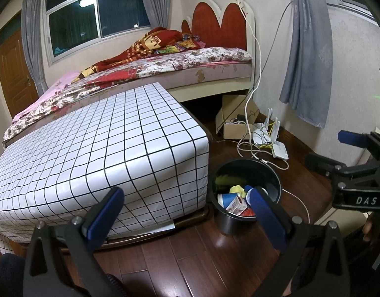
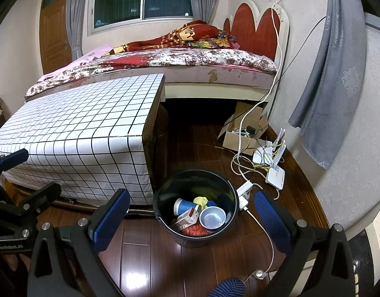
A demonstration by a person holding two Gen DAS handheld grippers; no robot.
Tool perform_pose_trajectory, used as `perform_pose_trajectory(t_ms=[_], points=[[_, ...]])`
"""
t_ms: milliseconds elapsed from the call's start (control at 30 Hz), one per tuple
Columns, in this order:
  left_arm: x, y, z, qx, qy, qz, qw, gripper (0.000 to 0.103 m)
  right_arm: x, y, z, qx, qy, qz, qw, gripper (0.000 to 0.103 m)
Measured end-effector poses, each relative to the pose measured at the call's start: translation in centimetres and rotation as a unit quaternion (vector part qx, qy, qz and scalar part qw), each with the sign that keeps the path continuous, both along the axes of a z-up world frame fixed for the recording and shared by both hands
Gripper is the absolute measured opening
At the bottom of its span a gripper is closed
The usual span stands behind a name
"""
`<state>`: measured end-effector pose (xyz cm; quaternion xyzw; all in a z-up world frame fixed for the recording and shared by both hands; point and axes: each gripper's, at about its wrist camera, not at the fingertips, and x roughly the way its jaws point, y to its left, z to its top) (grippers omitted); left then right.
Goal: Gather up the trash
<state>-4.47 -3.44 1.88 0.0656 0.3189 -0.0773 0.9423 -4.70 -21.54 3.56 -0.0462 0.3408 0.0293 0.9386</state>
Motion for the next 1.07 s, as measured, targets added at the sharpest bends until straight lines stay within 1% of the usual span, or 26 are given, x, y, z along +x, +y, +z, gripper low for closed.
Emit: perform_pose_trajectory(t_ms=[633, 933, 1067], points=[[-0.01, 0.11, -0.07, -0.001, 0.000, -0.001, 1.0000, 0.102, 0.02, 0.07, -0.05, -0.001, 0.000, 0.001, 1.000, 0.102], [0.02, 0.06, -0.14, -0.010, -0.001, 0.001, 1.0000, 0.102, 0.10, 0.13, -0.14, -0.002, 0.002, 0.003, 1.000, 0.102], [-0.01, 0.02, -0.24, -0.015, 0.005, 0.001, 0.9999, 0.102, 0.10, 0.16, -0.15, -0.003, 0.002, 0.003, 1.000, 0.102]])
